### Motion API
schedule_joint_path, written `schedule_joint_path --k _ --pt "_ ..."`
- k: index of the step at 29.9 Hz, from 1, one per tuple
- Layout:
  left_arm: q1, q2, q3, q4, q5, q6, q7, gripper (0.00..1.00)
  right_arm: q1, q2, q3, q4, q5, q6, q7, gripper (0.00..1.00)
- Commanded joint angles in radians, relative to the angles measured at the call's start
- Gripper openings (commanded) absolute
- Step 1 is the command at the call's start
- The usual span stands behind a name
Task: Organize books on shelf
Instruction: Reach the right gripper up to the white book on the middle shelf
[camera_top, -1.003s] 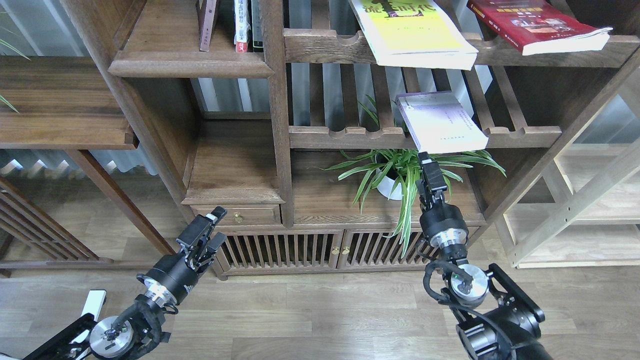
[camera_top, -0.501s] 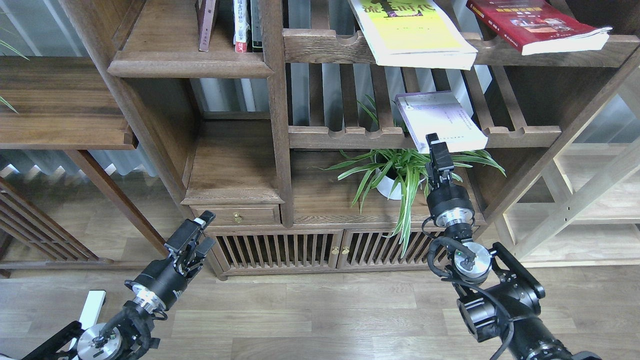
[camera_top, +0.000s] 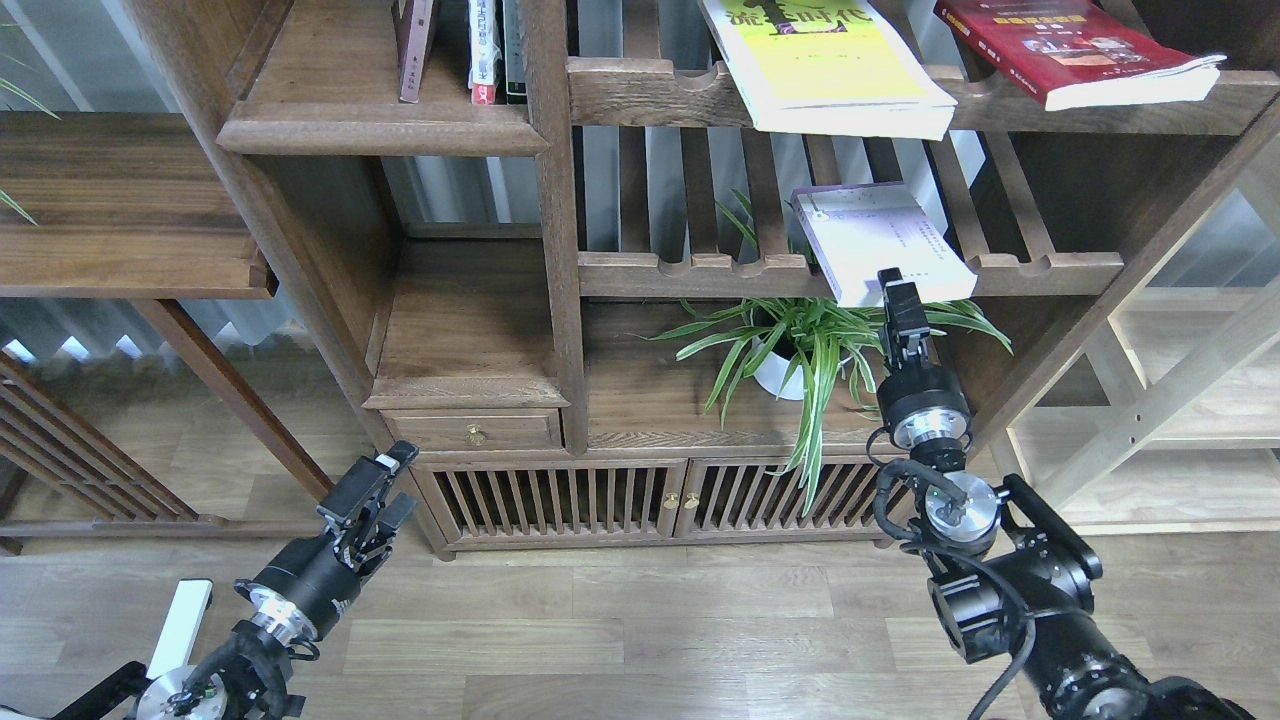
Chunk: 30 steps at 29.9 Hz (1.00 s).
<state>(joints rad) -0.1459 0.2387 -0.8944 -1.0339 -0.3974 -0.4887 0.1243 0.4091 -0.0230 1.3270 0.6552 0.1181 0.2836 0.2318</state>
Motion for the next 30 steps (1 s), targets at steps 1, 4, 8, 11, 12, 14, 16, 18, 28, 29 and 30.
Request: schedule_joint_path --k 1,4,8,11,12,14,16,18,28,29,30 --pt "0.003 0.004 0.0 0.0 0.0 0.0 0.0 0.99 0.025 0.0 0.0 -0.009 0.0 -0.007 0.0 1.0" --pt "0.005 0.005 0.0 0.002 0.0 0.0 0.0 0.99 0.039 0.0 0.0 -0.014 0.0 -0.018 0.0 1.0" --pt "0.005 0.005 0.0 0.0 0.0 0.0 0.0 0.99 0.047 0.0 0.0 -0.017 0.0 -0.04 0.001 1.0" --pt "0.014 0.007 0.0 0.0 0.0 0.0 0.0 0.99 0.045 0.0 0.0 -0.019 -0.002 -0.072 0.003 1.0" --pt "0.014 0.007 0.0 0.0 0.0 0.0 0.0 0.99 0.045 0.002 0.0 -0.019 0.0 -0.083 0.003 1.0" --pt "0.017 0.013 0.0 0.0 0.0 0.0 0.0 0.99 0.047 0.003 0.0 -0.02 0.0 -0.092 0.003 1.0" --pt "0.022 0.021 -0.001 0.0 0.0 0.0 0.0 0.99 0.051 0.009 0.0 -0.026 0.0 -0.103 0.003 1.0" --pt "0.025 0.021 -0.001 0.0 0.0 0.0 0.0 0.99 0.068 0.011 0.0 -0.037 0.0 -0.107 0.003 1.0" --pt "0.026 0.027 -0.006 0.0 0.0 0.0 0.0 0.99 0.099 0.006 0.0 -0.058 0.0 -0.115 0.004 0.77" --pt "0.026 0.027 -0.006 0.0 0.0 0.0 0.0 0.99 0.096 0.006 0.001 -0.06 0.0 -0.115 0.007 0.68" --pt "0.026 0.028 -0.006 0.0 0.0 0.0 0.0 0.99 0.094 0.006 0.001 -0.06 0.0 -0.113 0.012 0.65"
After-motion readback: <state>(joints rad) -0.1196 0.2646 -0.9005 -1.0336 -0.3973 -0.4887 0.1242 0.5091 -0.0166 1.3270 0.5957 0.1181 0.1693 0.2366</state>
